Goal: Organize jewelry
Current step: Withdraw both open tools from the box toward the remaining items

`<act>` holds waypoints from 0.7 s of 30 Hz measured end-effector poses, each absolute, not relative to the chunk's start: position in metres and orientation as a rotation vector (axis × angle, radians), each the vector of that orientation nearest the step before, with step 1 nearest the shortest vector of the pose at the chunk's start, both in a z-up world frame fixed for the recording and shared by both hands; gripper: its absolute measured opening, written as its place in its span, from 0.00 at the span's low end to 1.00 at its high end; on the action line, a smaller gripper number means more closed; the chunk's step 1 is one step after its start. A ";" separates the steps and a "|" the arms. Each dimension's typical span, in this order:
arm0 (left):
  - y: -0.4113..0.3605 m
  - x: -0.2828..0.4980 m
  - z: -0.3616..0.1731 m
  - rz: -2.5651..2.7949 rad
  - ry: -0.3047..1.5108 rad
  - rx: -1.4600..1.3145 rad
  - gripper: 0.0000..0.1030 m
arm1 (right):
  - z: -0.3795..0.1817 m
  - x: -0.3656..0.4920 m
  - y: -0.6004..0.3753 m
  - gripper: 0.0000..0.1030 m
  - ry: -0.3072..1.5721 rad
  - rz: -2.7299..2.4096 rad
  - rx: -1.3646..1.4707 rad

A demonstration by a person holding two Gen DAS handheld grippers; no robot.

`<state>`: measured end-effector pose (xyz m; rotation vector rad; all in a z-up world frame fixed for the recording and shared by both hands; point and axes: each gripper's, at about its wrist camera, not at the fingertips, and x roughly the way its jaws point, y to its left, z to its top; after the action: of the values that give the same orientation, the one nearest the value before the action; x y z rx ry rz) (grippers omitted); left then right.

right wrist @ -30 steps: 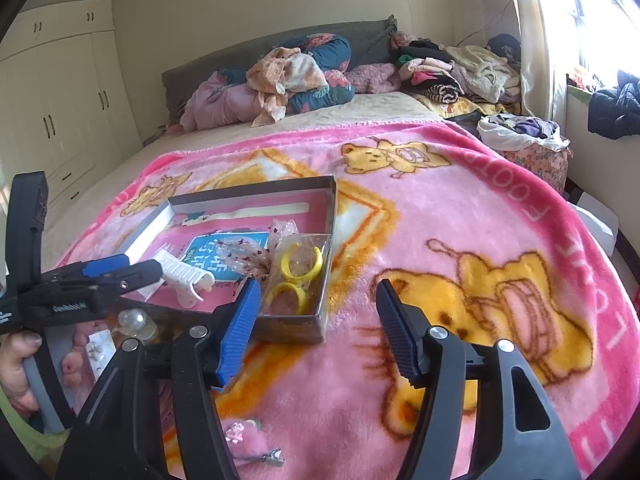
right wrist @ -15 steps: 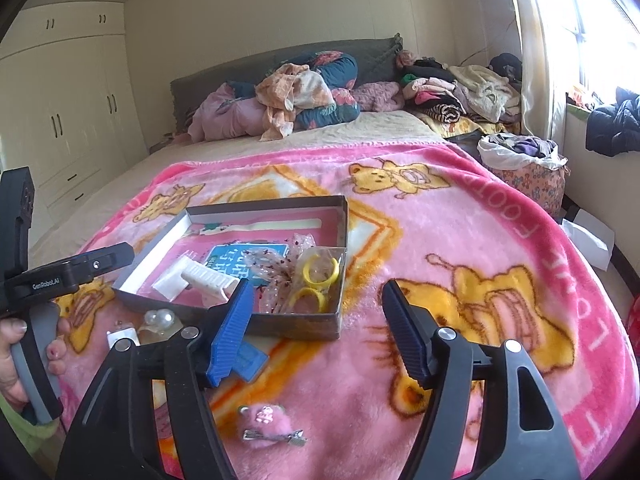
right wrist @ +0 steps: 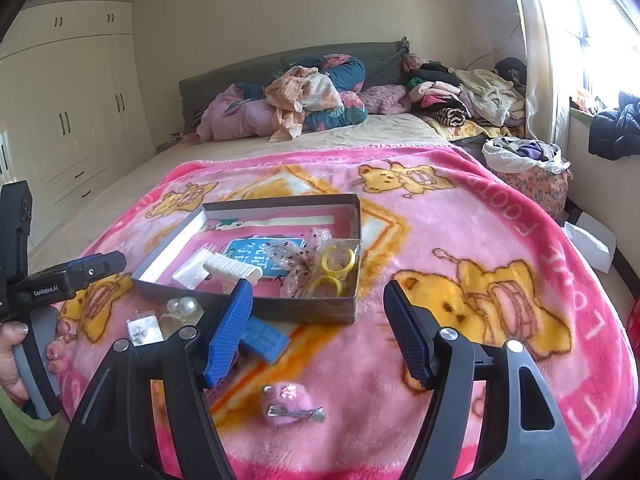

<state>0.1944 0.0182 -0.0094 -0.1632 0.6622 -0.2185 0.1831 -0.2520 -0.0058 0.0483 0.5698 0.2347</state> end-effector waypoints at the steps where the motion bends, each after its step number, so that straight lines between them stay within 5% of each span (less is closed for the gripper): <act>1: 0.019 0.193 -0.010 -0.217 0.664 -0.161 0.89 | -0.006 0.182 -0.251 0.64 0.571 0.237 0.046; 21: 0.025 0.159 -0.024 -0.264 0.665 -0.113 0.89 | -0.013 0.161 -0.225 0.64 0.595 0.295 -0.009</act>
<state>0.1591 0.0251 -0.0235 -0.1134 0.6646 -0.2642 0.1609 -0.2248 -0.0135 -0.0086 0.5946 0.2945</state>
